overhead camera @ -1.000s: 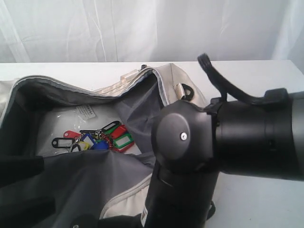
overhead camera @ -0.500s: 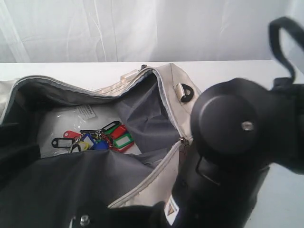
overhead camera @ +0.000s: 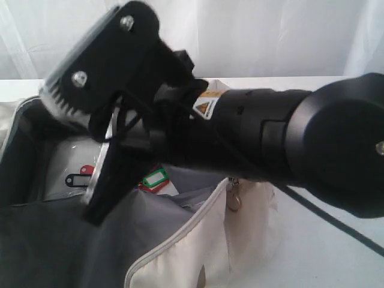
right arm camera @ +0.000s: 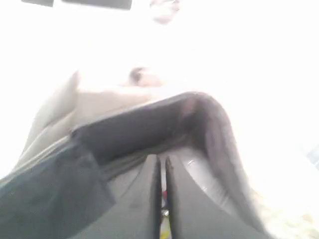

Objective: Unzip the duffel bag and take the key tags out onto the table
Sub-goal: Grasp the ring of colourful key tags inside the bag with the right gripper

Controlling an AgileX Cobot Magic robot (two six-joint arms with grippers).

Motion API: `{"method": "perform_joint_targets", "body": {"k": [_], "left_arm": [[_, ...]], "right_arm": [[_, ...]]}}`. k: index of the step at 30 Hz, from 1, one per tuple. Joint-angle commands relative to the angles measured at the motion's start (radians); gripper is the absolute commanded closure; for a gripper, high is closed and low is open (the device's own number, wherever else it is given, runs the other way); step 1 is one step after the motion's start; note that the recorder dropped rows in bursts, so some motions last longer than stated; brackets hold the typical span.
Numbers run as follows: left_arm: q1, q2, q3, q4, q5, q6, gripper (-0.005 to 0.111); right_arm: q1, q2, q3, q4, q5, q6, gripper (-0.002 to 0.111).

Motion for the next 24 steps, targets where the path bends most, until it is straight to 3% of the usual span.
{"method": "perform_joint_targets", "body": {"k": [1, 8, 14, 24], "left_arm": [[-0.008, -0.006, -0.032, 0.011, 0.233, 0.023, 0.106], [-0.008, -0.004, -0.03, 0.011, 0.271, 0.139, 0.107], [-0.008, -0.004, 0.056, 0.007, 0.301, 0.139, 0.107], [-0.008, -0.004, 0.198, 0.04, 0.301, 0.123, 0.107]], "right_arm": [[0.001, -0.01, 0.007, 0.005, -0.189, 0.026, 0.101], [-0.001, 0.034, 0.008, 0.005, -0.293, 0.026, 0.079], [-0.001, 0.173, 0.008, 0.018, -0.377, 0.038, 0.056], [-0.001, 0.357, 0.0, 0.025, -0.506, 0.191, 0.055]]}}
